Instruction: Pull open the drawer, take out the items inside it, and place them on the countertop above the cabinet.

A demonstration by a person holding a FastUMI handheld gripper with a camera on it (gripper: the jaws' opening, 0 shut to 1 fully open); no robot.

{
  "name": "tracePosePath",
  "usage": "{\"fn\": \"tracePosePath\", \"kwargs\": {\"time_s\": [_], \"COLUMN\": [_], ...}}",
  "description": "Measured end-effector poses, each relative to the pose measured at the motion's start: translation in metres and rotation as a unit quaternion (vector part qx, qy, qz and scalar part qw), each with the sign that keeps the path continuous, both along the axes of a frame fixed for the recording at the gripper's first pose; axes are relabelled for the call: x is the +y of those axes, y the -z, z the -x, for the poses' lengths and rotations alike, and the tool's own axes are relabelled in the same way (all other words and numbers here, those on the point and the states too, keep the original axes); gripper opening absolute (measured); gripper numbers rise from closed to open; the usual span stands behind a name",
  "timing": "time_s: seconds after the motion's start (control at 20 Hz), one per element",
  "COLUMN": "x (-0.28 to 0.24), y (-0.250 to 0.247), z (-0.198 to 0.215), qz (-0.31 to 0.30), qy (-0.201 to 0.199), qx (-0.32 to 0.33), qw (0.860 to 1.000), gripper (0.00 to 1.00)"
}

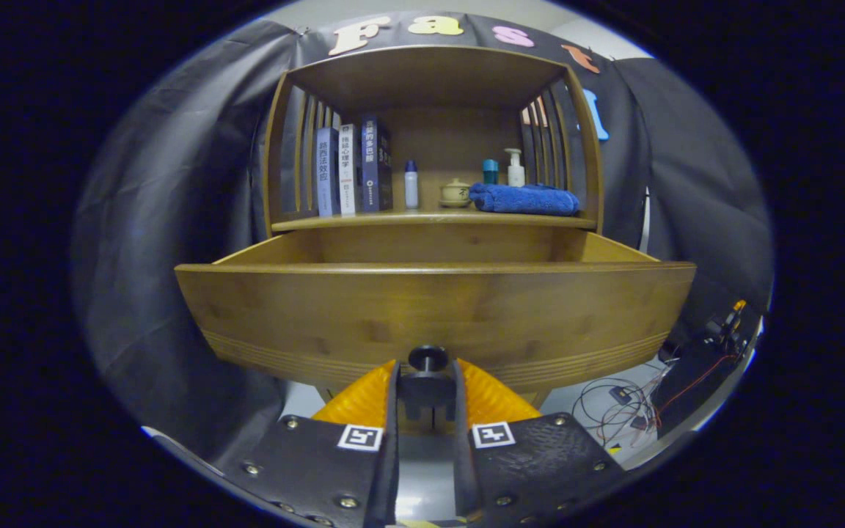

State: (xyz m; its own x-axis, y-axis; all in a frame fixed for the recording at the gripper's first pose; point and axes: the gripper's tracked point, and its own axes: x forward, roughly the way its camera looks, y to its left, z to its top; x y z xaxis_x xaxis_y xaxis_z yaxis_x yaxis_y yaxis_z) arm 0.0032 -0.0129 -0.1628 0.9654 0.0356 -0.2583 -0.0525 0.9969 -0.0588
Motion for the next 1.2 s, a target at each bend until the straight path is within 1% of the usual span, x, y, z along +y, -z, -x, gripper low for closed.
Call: {"fn": "tracePosePath", "kwargs": {"time_s": [0.1, 0.15, 0.25, 0.3, 0.45, 0.6, 0.75, 0.85, 0.95, 1.05, 1.15, 1.2], "x": [0.000, -0.005, -0.007, -0.008, -0.002, 0.010, 0.012, 0.016, 0.020, 0.013, 0.018, 0.020], "y": [0.001, -0.005, -0.024, -0.040, -0.085, -0.127, -0.156, -0.165, -0.163, -0.164, -0.138, -0.121], "z": [0.002, 0.005, 0.007, 0.012, 0.014, 0.008, -0.013, -0.034, -0.059, -0.085, -0.104, -0.115], "qz": [-0.012, -0.016, -0.024, -0.015, -0.001, -0.004, 0.004, 0.011, 0.031, 0.067, 0.070, 0.075], "qy": [-0.007, 0.004, 0.007, 0.009, -0.002, -0.012, -0.006, -0.008, -0.013, -0.002, -0.008, -0.014], "qx": [0.011, 0.009, -0.005, -0.017, -0.045, -0.063, -0.061, -0.048, -0.020, -0.006, 0.054, 0.093], "qw": [1.000, 1.000, 1.000, 1.000, 0.999, 0.998, 0.998, 0.999, 0.999, 0.998, 0.996, 0.993], "gripper": [0.30, 0.37, 0.50, 0.62, 0.99, 1.00, 0.99, 0.99, 0.99, 1.00, 1.00, 1.00]}}
